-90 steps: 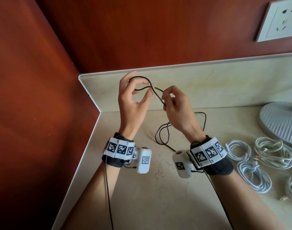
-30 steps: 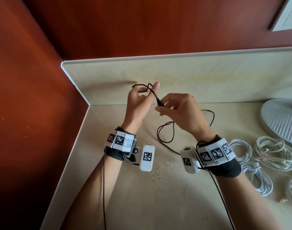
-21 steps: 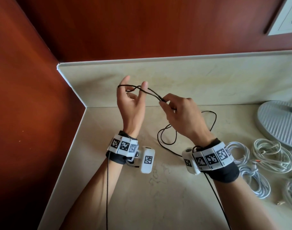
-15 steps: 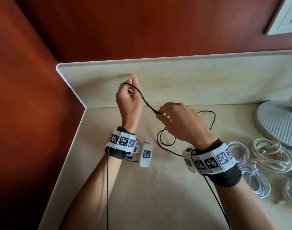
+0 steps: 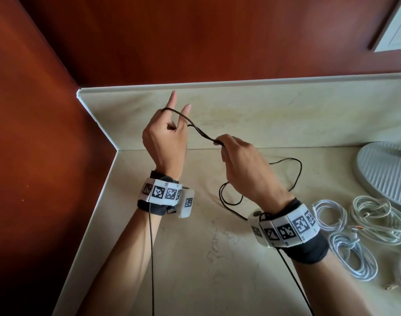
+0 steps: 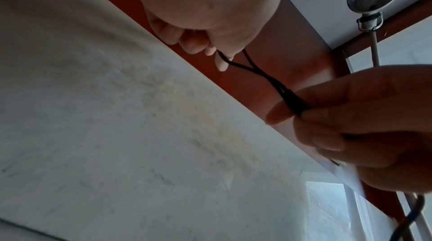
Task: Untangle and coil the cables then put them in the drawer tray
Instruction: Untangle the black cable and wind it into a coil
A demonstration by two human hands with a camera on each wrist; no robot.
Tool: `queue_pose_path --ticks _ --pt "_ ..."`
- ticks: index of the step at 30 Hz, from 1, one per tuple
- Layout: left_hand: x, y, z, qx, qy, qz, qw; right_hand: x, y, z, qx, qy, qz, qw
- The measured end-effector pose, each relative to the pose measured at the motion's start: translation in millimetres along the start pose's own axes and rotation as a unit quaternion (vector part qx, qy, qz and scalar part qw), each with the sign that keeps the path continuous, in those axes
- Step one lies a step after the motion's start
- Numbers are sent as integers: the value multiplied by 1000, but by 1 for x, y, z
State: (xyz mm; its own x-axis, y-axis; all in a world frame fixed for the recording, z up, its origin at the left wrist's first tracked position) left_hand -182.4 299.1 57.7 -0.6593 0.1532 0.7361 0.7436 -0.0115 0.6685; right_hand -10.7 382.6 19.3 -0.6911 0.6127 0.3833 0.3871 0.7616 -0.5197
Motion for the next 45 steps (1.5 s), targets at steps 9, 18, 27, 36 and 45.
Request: queue_pose_path --ticks 9,18,27,36,45 --pt "7 -23 -1 91 -22 -33 995 -6 -27 -18 63 68 -83 992" --pt "4 -19 3 84 -50 -48 994 -3 -9 -16 212 84 -33 973" --pt "-4 6 12 -27 -74 -57 995 -3 1 -10 162 90 22 982" --pt "-6 27 12 -71 -82 -12 994 0 8 -15 309 118 69 941" --pt "-11 40 17 -47 -115 41 991 -5 6 -37 320 171 68 929"
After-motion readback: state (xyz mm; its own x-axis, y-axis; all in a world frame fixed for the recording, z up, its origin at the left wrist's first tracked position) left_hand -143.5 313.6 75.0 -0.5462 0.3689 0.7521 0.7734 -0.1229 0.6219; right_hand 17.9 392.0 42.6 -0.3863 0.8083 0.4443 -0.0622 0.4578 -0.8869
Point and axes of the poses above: each hand's wrist, its own x-axis towards the middle knuckle, its own z-axis out of the palm, y = z × x, the point moved 10 cm from there along x, towards the middle knuckle, and after that the axes turned 4 degrees about y, right-handed, at the moved point
